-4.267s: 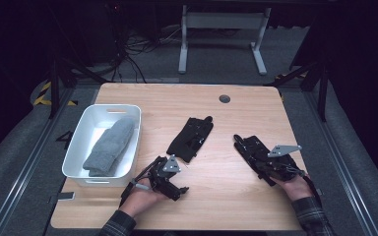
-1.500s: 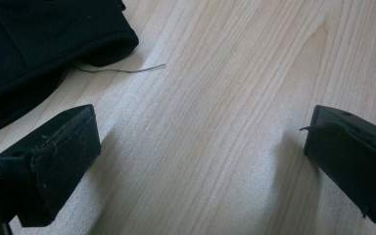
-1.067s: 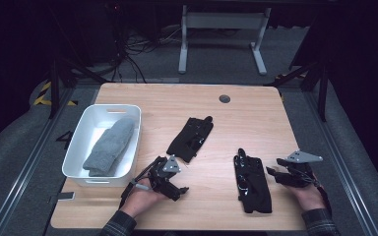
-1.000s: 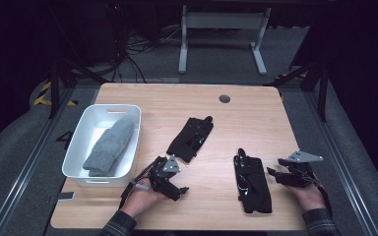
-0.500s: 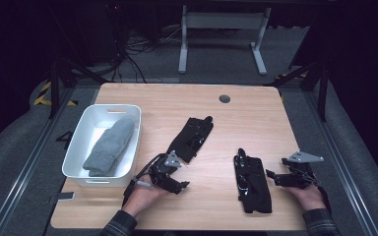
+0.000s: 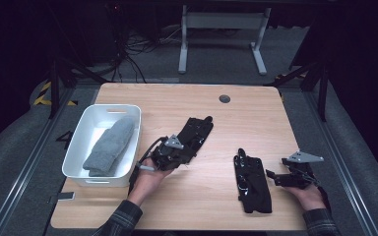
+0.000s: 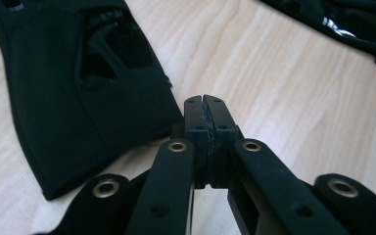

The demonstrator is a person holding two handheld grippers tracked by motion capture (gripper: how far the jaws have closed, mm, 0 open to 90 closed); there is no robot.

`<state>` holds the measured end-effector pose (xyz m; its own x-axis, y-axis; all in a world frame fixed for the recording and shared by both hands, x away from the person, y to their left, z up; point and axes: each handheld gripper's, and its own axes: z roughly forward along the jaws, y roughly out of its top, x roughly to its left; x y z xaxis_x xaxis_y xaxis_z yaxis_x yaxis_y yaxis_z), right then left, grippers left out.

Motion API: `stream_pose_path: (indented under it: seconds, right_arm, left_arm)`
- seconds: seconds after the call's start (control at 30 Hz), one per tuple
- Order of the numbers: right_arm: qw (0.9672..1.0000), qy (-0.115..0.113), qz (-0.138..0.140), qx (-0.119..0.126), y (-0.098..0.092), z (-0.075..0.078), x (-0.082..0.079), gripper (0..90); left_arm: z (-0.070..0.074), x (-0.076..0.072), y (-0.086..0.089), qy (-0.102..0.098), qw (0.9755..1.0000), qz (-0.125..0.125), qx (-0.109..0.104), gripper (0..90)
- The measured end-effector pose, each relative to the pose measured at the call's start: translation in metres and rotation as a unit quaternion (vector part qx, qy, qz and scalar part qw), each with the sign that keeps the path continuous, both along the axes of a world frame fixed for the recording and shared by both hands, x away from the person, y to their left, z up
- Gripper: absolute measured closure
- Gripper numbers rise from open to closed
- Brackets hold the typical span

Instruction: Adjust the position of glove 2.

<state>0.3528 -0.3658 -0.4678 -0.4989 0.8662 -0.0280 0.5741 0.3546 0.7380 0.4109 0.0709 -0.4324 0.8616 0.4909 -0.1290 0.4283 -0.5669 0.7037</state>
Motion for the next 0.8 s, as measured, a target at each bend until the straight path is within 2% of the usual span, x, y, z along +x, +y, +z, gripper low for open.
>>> stream_pose_path:
  seconds: [0.03, 0.17, 0.27, 0.33, 0.43, 0.5, 0.57, 0.7, 0.8]
  right_arm:
    - [1.0000, 0.000, 0.000, 0.000, 0.000, 0.000, 0.000, 15.7]
    - [1.0000, 0.000, 0.000, 0.000, 0.000, 0.000, 0.000, 15.7]
    - [1.0000, 0.000, 0.000, 0.000, 0.000, 0.000, 0.000, 15.7]
    - [1.0000, 0.000, 0.000, 0.000, 0.000, 0.000, 0.000, 15.7]
    - [1.0000, 0.000, 0.000, 0.000, 0.000, 0.000, 0.000, 15.7]
    - [1.0000, 0.000, 0.000, 0.000, 0.000, 0.000, 0.000, 15.6]
    - [1.0000, 0.000, 0.000, 0.000, 0.000, 0.000, 0.000, 15.6]
    - [1.0000, 0.000, 0.000, 0.000, 0.000, 0.000, 0.000, 15.6]
    - [1.0000, 0.000, 0.000, 0.000, 0.000, 0.000, 0.000, 15.6]
  left_arm:
    - [0.001, 0.007, -0.005, -0.003, 1.0000, 0.003, 0.005, 89.9]
    - [0.000, 0.015, -0.010, -0.001, 1.0000, 0.009, 0.001, 89.9]
    - [-0.001, 0.026, -0.014, -0.004, 0.9998, 0.012, 0.013, 89.9]
    - [-0.001, 0.034, -0.015, -0.010, 0.9998, 0.017, 0.005, 89.9]
    - [-0.003, 0.046, -0.020, -0.013, 0.9996, 0.024, 0.011, 89.9]
    - [-0.007, 0.053, -0.022, -0.008, 0.9996, 0.026, 0.005, 89.9]
    - [-0.010, 0.062, -0.025, -0.005, 0.9995, 0.028, 0.012, 89.9]
    - [-0.019, 0.073, -0.029, 0.011, 0.9994, 0.032, 0.009, 89.9]
    - [-0.021, 0.074, -0.030, 0.012, 0.9994, 0.031, 0.003, 89.9]
